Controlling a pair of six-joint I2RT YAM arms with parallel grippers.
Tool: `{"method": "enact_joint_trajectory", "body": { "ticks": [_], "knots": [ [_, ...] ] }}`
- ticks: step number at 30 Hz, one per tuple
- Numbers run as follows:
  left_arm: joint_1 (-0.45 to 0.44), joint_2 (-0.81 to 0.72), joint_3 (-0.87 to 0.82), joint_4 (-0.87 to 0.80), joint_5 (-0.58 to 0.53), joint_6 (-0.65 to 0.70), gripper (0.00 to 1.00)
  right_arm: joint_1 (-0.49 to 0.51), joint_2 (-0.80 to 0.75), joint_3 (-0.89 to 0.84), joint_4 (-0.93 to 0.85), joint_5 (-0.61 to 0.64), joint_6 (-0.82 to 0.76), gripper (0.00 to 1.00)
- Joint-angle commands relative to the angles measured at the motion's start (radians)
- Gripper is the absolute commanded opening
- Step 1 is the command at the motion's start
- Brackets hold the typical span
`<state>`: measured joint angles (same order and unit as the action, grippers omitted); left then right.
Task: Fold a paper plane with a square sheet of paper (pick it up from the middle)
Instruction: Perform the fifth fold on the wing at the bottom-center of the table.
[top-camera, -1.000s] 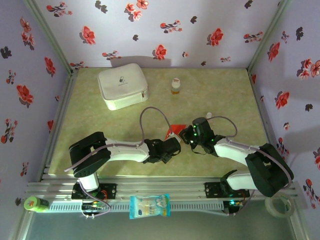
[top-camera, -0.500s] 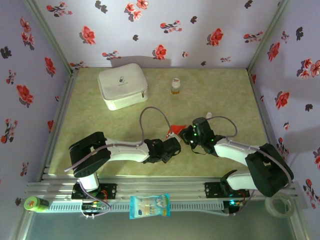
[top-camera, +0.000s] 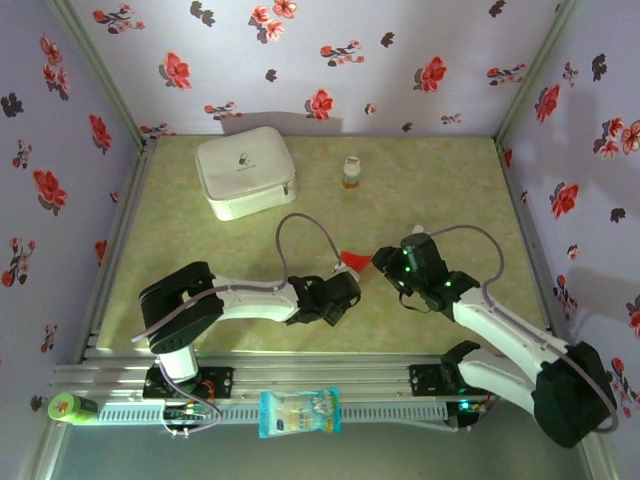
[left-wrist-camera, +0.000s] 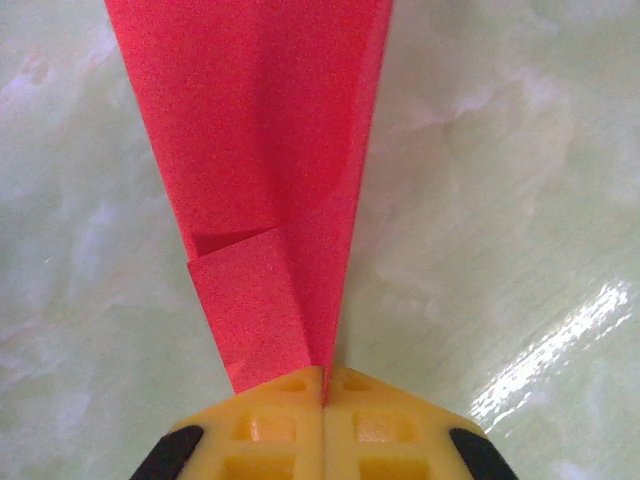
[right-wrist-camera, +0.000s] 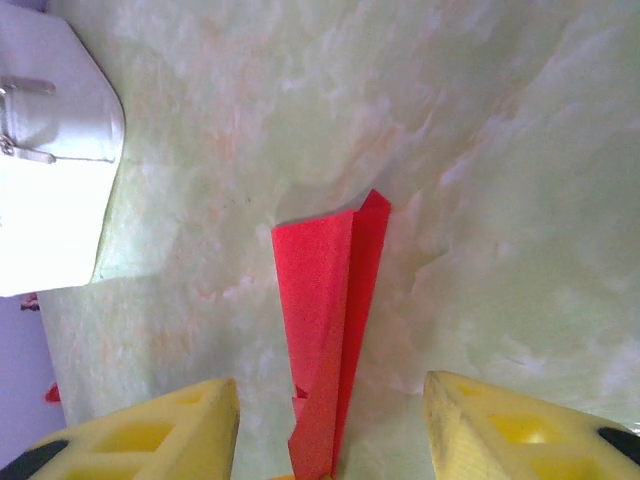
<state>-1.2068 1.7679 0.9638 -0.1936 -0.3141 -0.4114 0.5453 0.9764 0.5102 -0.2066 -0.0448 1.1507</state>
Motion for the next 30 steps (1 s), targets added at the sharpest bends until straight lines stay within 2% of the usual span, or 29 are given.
{"method": "enact_joint_trajectory", "body": {
  "ticks": [1,11,20,25,30],
  "knots": [
    [0.02,0.007,-0.022,0.035,0.064,-0.058,0.01,-0.008,-0.052,-0.041,-0.074,0.071,-0.016,0.52],
    [0.078,-0.017,-0.079,0.116,0.189,-0.113,0.01,-0.008,-0.019,-0.081,0.075,-0.047,-0.034,0.53],
    [0.161,-0.033,-0.142,0.235,0.397,-0.15,0.02,0.003,0.093,-0.081,0.213,-0.161,-0.093,0.5],
    [0.217,-0.032,-0.189,0.33,0.533,-0.185,0.02,0.038,0.116,-0.088,0.264,-0.14,-0.179,0.39],
    [0.271,-0.018,-0.232,0.428,0.649,-0.227,0.02,0.04,0.196,-0.064,0.326,-0.248,-0.179,0.25]
  ]
}}
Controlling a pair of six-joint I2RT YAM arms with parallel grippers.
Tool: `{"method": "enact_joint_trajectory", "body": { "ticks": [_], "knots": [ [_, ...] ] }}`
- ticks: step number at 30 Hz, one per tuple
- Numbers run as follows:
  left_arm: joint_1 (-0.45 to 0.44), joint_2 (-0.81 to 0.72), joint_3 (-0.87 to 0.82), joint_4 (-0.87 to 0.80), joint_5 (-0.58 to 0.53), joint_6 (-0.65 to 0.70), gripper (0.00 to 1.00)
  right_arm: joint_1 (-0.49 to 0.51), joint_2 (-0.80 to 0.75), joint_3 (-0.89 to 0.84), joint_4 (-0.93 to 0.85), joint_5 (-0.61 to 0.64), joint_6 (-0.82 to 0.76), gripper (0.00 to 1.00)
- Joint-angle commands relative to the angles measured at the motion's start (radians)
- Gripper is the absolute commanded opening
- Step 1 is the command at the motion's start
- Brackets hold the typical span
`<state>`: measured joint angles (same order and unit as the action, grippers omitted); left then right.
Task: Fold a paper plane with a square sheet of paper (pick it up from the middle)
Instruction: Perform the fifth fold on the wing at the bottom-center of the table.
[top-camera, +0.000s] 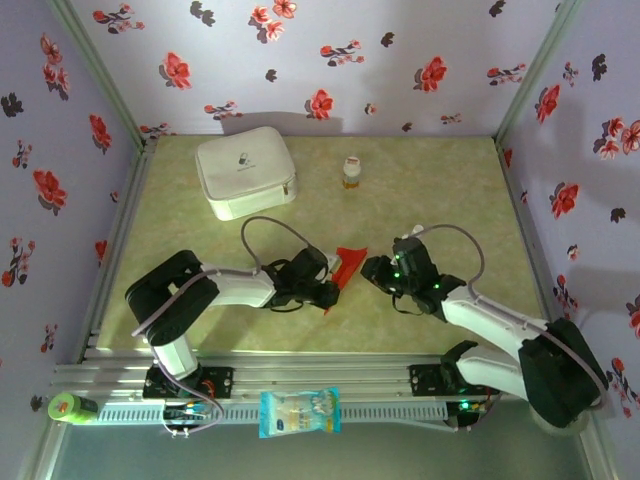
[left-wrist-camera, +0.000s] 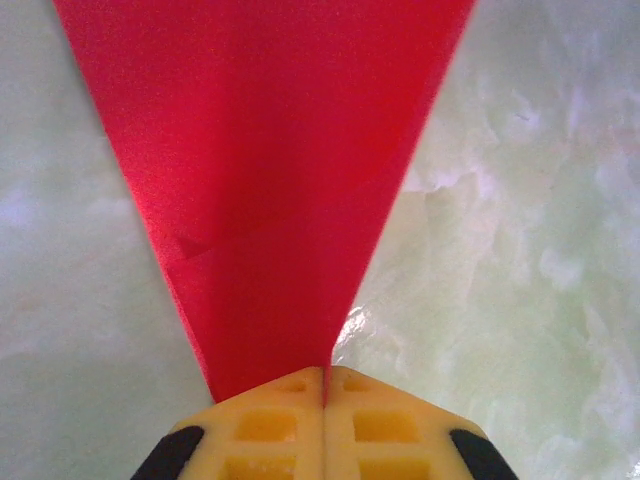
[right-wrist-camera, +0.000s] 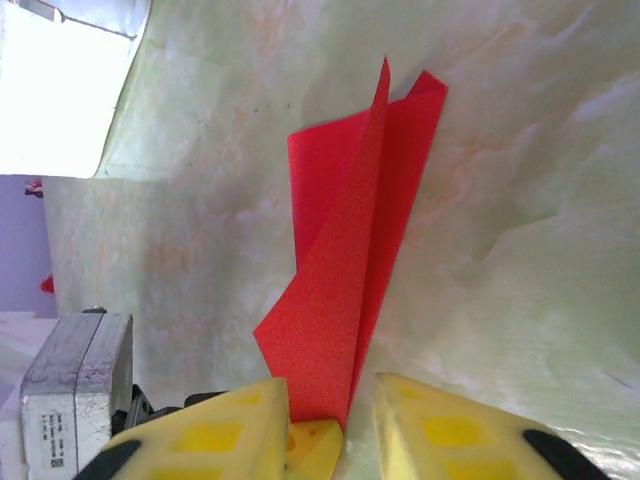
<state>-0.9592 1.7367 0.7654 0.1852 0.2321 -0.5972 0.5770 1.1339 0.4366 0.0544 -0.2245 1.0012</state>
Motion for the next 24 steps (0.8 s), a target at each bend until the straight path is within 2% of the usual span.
{"method": "enact_joint_trajectory", "body": {
  "ticks": [1,10,17,24],
  "knots": [
    [0.033,0.02,-0.038,0.063,0.123,-0.048,0.02,0.013,0.065,0.01,0.098,-0.09,-0.026,0.23],
    [0.078,0.04,-0.094,0.171,0.21,-0.108,0.01,0.044,0.249,0.044,0.287,-0.181,-0.013,0.1],
    [0.104,0.046,-0.139,0.246,0.246,-0.154,0.0,0.048,0.361,0.08,0.359,-0.191,-0.007,0.07],
    [0.121,0.073,-0.146,0.293,0.308,-0.179,0.0,0.043,0.399,0.083,0.366,-0.156,-0.014,0.07]
  ]
}}
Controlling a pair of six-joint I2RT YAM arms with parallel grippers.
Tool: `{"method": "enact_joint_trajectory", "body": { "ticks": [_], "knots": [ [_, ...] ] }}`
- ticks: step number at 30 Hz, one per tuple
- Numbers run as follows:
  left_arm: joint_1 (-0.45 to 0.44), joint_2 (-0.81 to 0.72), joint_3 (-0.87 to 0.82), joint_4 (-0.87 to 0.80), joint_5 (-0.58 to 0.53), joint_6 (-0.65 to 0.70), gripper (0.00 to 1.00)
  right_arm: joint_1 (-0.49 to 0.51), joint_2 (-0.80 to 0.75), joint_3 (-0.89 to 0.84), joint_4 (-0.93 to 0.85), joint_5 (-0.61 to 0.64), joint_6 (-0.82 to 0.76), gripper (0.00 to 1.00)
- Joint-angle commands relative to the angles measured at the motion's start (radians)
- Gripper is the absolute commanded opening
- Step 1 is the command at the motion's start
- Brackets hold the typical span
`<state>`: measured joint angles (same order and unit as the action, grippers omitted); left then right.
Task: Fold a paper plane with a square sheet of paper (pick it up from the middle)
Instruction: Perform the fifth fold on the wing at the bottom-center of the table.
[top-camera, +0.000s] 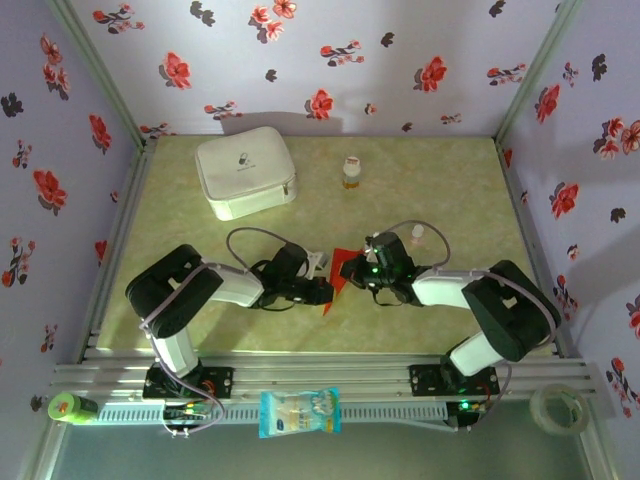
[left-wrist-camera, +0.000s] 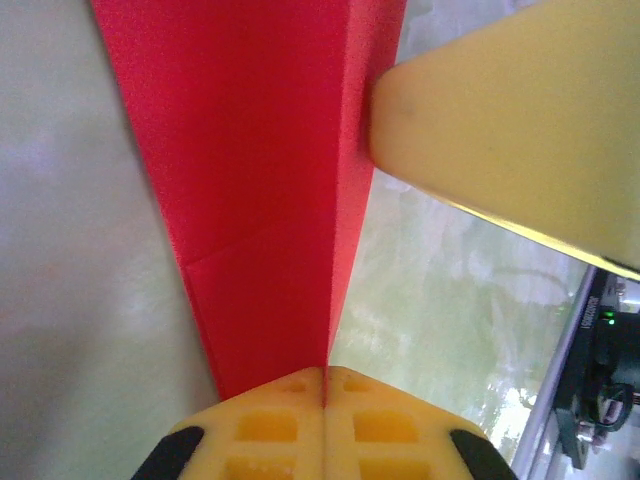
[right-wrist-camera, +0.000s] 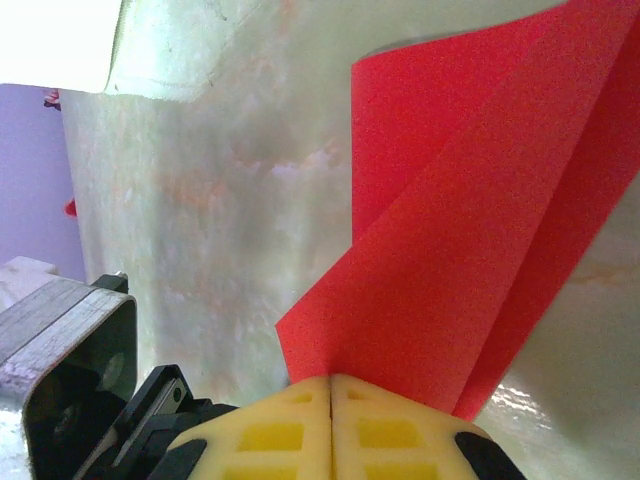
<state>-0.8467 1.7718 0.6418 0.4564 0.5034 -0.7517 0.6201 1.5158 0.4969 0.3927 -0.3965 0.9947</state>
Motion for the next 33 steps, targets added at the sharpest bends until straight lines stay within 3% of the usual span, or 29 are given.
{"method": "enact_joint_trajectory", "body": {
  "ticks": [1,7,20,33],
  "knots": [
    [0.01,0.044,-0.028,0.035,0.041,-0.032,0.0,-0.003,0.022,0.022,0.024,0.02,-0.01,0.08],
    [0.023,0.076,-0.047,0.099,0.072,-0.073,0.0,-0.02,0.054,0.025,0.031,0.023,-0.014,0.08],
    [0.029,0.093,-0.032,0.07,0.091,-0.073,0.0,-0.014,0.062,0.026,0.098,-0.066,-0.011,0.09],
    [0.034,0.11,0.002,0.014,0.113,-0.054,0.0,-0.023,0.117,0.027,0.074,0.031,-0.007,0.08]
  ]
}}
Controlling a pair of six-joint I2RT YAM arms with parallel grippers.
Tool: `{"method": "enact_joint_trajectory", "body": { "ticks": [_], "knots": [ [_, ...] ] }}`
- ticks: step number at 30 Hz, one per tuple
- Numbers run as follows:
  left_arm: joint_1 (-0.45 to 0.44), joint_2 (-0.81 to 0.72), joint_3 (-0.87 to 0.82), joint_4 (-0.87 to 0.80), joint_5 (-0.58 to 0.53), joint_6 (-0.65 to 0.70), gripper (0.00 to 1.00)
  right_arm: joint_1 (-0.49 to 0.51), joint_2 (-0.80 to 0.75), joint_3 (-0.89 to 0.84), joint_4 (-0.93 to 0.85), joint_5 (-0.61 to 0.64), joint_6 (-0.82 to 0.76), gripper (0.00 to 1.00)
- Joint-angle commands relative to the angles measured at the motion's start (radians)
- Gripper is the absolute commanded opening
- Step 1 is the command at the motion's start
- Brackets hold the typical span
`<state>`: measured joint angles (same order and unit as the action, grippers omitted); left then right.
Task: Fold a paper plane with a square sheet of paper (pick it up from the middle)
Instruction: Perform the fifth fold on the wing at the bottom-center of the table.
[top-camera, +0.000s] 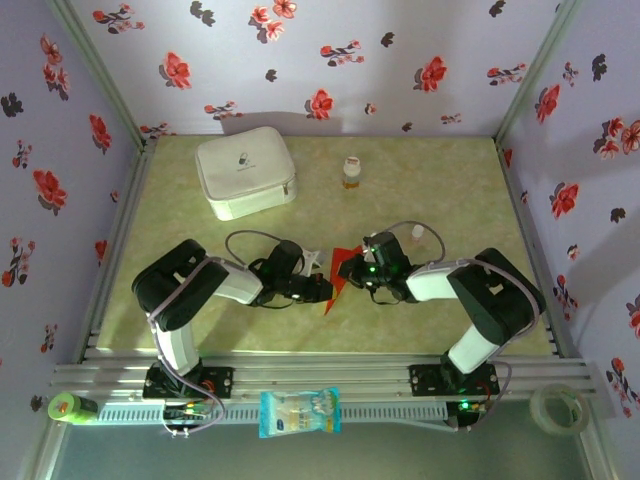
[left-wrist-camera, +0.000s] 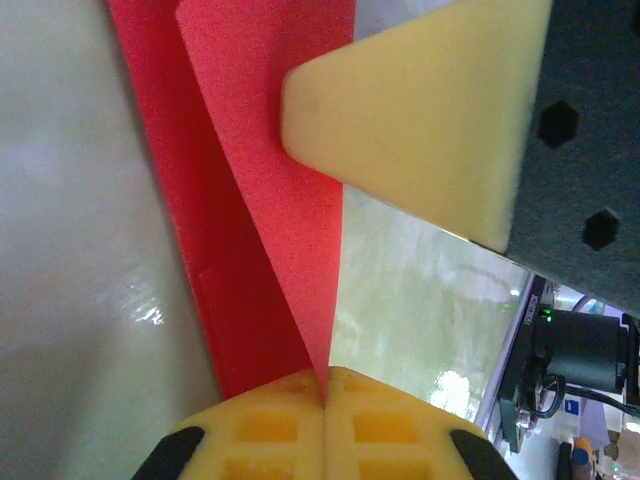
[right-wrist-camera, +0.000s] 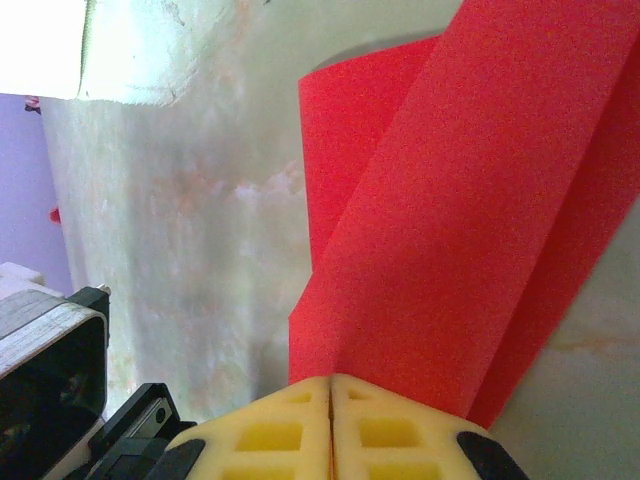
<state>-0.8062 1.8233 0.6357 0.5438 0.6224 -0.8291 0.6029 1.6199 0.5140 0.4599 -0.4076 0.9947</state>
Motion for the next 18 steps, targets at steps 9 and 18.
{"method": "enact_joint_trajectory", "body": {
  "ticks": [9,18],
  "knots": [
    [-0.003,0.064,0.013,-0.082,0.0,0.022,0.0,-0.015,0.036,0.007,0.001,0.043,-0.01,0.08],
    [-0.001,0.037,0.009,-0.108,0.001,0.027,0.07,-0.015,0.072,0.0,-0.003,0.049,0.005,0.08]
  ]
}}
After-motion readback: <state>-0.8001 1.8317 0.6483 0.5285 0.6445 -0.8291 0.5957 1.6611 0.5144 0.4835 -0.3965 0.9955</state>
